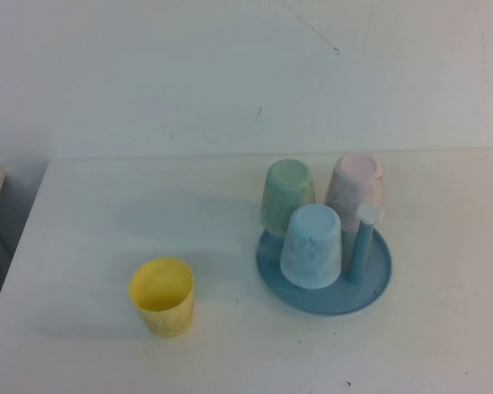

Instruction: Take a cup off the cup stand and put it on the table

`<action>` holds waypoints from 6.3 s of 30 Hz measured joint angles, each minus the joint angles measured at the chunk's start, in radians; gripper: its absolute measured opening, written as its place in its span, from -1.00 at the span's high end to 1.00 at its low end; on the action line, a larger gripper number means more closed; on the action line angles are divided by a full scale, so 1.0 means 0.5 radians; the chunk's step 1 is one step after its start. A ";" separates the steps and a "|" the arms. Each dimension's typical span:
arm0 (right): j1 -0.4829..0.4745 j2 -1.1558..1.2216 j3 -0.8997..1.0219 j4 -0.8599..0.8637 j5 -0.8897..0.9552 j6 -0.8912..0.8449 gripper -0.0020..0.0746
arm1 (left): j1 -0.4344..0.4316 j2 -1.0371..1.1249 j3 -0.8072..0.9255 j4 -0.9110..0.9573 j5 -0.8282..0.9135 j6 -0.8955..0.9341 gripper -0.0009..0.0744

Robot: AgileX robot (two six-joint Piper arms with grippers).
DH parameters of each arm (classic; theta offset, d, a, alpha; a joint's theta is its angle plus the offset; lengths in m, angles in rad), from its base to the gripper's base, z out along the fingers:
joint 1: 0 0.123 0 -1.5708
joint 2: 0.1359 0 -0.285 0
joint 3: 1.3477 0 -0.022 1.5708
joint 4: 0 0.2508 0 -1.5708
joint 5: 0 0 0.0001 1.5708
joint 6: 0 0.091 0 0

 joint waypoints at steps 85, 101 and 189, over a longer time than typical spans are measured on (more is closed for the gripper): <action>0.629 -1.657 1.432 -3.428 -1.661 3.229 0.78 | 0.000 -0.066 0.116 0.126 0.294 -0.015 0.98; 0.633 -1.657 1.432 -3.421 -1.656 3.204 0.78 | 0.000 -0.066 0.116 0.126 0.294 -0.015 0.98; 0.633 -1.657 1.432 -3.417 -1.652 3.204 0.78 | 1.056 -0.175 0.501 0.709 -0.174 -0.379 0.98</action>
